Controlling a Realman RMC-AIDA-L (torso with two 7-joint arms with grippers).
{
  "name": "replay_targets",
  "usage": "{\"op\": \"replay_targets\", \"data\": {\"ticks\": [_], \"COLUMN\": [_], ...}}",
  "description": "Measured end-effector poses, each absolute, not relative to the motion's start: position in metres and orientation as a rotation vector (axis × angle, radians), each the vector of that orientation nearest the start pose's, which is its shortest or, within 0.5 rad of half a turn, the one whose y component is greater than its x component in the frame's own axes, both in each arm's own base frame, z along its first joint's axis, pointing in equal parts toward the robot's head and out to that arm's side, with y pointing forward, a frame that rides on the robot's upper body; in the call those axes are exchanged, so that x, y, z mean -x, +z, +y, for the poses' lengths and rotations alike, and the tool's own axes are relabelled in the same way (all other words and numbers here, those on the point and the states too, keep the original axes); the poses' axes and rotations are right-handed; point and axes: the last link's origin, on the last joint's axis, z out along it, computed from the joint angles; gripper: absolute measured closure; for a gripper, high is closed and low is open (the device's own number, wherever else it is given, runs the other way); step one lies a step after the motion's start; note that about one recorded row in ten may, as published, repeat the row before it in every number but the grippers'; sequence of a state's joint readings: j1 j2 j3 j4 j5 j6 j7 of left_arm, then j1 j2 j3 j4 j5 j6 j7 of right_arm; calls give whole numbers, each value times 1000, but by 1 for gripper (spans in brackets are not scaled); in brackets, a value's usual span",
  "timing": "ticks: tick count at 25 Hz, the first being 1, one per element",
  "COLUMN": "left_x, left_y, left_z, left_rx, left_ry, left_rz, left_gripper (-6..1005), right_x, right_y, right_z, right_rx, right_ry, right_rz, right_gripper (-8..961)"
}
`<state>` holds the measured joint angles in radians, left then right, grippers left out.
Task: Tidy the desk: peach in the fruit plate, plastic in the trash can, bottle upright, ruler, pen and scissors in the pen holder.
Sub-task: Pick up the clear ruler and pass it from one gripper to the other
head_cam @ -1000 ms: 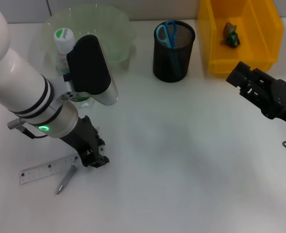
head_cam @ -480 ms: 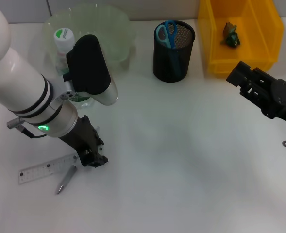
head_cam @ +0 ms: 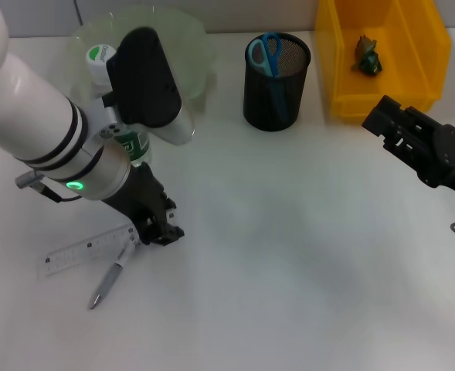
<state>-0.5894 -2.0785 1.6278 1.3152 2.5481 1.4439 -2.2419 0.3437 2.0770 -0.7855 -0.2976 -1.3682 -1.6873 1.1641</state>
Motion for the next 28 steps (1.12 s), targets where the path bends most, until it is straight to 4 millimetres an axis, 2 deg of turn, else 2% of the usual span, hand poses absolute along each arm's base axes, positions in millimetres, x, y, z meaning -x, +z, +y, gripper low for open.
{"op": "replay_targets", "data": {"ticks": [1, 9, 12, 15, 16, 20, 27, 28], "left_x": [163, 143, 127, 121, 115, 106, 99, 99], "left_y": [-43, -24, -10, -3, 4, 17, 33, 33], "left_z": [338, 340, 344, 345, 347, 352, 356, 356], "left_rx": [2836, 2803, 2815, 2822, 2830, 2836, 2825, 2825], "left_ry": [624, 536, 364, 285, 188, -1, -306, -306], "left_rz": [-277, -272, -294, -298, -297, -275, -275, -275], "left_gripper": [595, 594, 594, 594, 594, 593, 593, 593], "right_x": [-285, -285, -286, -288, -288, -291, -300, -301], "right_y": [-4, -3, -2, -1, 0, 2, 16, 17], "right_z": [270, 270, 269, 269, 269, 268, 266, 265], "right_rx": [2211, 2206, 2201, 2196, 2194, 2189, 2279, 2299], "right_ry": [1393, 1394, 1391, 1388, 1386, 1377, 1307, 1300], "right_rz": [814, 812, 814, 814, 814, 814, 778, 769], "right_gripper": [405, 404, 403, 403, 402, 402, 400, 400]}}
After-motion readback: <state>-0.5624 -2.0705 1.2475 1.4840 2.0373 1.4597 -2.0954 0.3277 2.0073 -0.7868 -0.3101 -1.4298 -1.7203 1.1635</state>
